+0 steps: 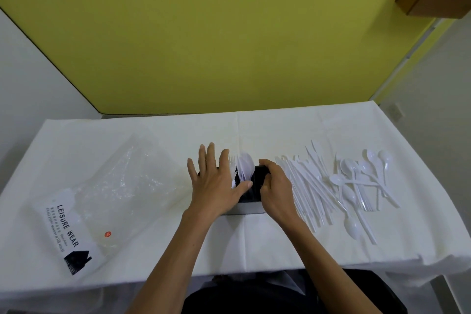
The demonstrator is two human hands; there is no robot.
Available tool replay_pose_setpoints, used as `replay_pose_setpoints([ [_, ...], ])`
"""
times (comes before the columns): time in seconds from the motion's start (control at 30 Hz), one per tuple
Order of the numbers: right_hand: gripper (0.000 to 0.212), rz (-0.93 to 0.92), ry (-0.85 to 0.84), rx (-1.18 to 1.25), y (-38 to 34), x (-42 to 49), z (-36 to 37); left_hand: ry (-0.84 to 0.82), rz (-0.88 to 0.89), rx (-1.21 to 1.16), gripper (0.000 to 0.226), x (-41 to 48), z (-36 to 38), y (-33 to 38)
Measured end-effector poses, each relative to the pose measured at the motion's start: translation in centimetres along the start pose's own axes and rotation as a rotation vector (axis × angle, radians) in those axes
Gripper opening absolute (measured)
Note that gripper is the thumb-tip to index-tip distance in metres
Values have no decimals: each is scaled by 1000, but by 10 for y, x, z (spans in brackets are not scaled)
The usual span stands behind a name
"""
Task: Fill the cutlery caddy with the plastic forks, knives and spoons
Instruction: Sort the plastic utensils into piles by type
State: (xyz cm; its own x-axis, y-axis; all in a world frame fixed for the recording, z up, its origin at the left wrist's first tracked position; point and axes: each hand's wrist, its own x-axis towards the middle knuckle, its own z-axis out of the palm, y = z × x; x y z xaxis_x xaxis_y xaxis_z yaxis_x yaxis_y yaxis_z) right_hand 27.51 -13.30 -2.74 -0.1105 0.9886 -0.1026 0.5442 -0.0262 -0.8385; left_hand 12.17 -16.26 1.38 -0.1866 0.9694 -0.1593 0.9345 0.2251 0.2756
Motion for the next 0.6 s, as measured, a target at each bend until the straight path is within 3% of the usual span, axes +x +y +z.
replay_pose_setpoints([
  [0.1,42,-6,0,4,1,0,0,-125,-48,98,105,2,-7,3],
  [0.2,41,-4,-15,8,1,0,-1,-89,-47,79,115,3,-13,8],
  [0.3,39,-28,-34,11,0,1,-5,46,47,50,106,8,-10,20],
  [0.43,36,-44,-48,15,5,0,-16,-24,31,134,82,16,-2,30],
  [0.6,34,3,10,51,18,0,-39,-46,36,117,88,17,-9,40],
])
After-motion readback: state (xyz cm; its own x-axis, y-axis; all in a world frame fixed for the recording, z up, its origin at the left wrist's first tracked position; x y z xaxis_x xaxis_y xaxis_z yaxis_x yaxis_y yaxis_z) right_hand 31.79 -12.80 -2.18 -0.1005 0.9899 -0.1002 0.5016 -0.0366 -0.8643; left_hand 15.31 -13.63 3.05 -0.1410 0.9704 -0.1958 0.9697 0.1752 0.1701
